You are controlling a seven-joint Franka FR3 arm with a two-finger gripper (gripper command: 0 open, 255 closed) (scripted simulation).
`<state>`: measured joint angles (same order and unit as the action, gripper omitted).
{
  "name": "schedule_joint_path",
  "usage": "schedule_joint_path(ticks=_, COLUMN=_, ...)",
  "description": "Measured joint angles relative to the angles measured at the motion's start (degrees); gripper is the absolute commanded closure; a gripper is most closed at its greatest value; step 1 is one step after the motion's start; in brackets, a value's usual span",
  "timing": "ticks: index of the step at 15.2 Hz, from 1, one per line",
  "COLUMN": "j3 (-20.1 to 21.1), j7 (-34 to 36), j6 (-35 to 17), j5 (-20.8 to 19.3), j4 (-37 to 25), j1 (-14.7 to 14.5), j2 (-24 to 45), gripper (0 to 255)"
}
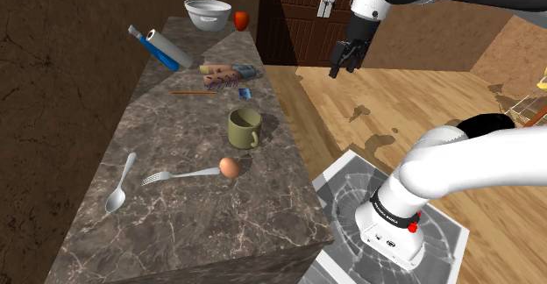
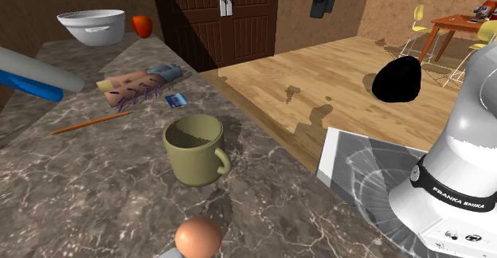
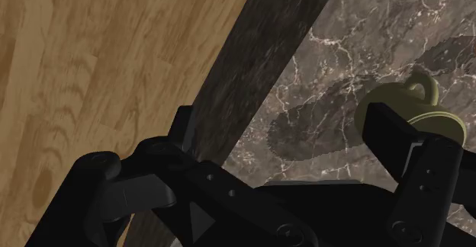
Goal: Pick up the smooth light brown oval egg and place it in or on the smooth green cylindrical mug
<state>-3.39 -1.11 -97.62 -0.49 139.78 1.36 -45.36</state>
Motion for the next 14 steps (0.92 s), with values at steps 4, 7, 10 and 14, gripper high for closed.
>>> schedule_joint_path(ticks=4, j3=2.3, j7=2.1, j6=-2.4, j5=1.5, j4=2.2, j1=-1.2, j2=-0.1, gripper=0)
schedule_joint_path(ticks=7, j3=5.4, j7=4.9, j6=-5.8, j5=3.5, j4=4.1, j1=-2.8, j2=1.0, gripper=0)
schedule_joint_path(ticks=10, j3=8.9, j7=8.0, j6=-9.8, j5=5.6, j4=6.2, j1=-4.7, j2=2.4, gripper=0)
schedule_joint_path(ticks=14, j3=13.1, j7=11.6, j6=-15.4, j5=7.9, j4=8.1, j1=-6.8, j2=5.4, gripper=0)
